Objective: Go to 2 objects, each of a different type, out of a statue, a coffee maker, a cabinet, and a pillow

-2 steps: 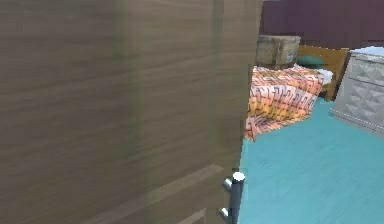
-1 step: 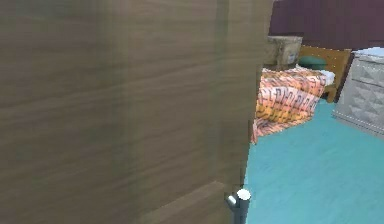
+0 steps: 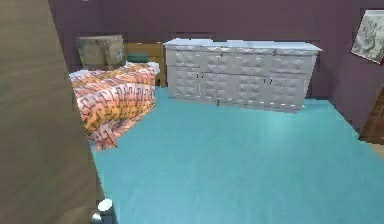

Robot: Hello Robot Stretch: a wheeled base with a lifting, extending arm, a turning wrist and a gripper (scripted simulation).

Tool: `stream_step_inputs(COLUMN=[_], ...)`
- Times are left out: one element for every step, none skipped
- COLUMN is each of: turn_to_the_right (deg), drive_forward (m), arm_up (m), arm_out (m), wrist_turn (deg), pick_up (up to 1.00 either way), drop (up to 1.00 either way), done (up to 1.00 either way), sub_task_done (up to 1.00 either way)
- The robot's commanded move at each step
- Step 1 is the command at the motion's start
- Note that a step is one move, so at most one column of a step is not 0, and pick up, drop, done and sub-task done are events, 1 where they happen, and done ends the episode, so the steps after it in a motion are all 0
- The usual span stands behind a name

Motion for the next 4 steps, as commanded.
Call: stream_step_inputs(turn_to_the_right=[45.0,45.0,42.0,0.0], drive_forward=[0.00,0.00,0.00,1.00], arm_up=[0.00,0.00,0.00,0.00], arm_out=[0.00,0.00,0.00,0.00], wrist_turn=[0.0,0.0,0.0,0.0], pick_up=[0.00,0.00,0.00,0.00], drop=[0.00,0.00,0.00,0.00], done=[0.00,0.00,0.00,0.00], sub_task_done=[0.00,0.00,0.00,0.00])
